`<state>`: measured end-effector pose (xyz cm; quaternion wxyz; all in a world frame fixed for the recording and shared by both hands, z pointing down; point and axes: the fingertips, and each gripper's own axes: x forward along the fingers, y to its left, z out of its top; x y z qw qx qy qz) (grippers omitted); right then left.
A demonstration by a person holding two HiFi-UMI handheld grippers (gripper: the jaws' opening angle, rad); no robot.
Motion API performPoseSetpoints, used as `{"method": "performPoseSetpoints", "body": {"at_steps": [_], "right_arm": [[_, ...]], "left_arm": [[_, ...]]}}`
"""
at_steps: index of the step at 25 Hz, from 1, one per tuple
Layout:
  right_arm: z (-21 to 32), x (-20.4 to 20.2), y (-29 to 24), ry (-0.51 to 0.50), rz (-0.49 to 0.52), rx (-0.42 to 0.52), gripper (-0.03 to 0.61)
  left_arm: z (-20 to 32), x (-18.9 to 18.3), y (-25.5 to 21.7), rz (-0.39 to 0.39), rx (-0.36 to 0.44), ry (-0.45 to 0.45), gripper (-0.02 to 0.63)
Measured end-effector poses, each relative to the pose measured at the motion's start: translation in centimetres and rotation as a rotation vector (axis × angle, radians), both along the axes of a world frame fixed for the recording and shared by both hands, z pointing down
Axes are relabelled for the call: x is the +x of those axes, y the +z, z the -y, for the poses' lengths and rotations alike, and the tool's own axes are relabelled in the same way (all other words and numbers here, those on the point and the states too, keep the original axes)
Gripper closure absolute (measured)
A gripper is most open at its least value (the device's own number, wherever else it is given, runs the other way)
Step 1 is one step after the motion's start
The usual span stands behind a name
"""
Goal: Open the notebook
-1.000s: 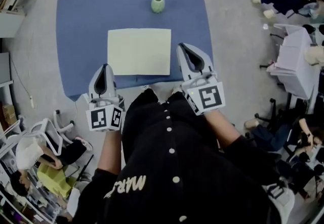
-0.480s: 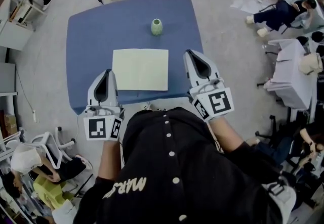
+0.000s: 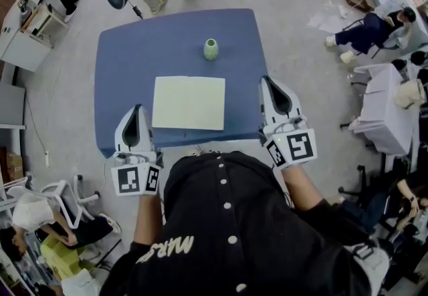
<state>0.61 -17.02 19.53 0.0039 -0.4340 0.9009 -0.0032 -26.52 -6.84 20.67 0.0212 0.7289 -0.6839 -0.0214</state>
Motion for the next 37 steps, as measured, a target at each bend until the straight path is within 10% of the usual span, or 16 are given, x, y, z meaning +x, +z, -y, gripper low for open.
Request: {"method": "performPoseSetpoints", "body": {"at_steps": [37], "right_arm": [[-0.7, -1.4, 1.8, 0.005, -0.041, -0.005, 0.577]], "left_arm": [[-0.3, -1.7, 1.7, 0.063, -0.037, -0.024, 0.611]]}}
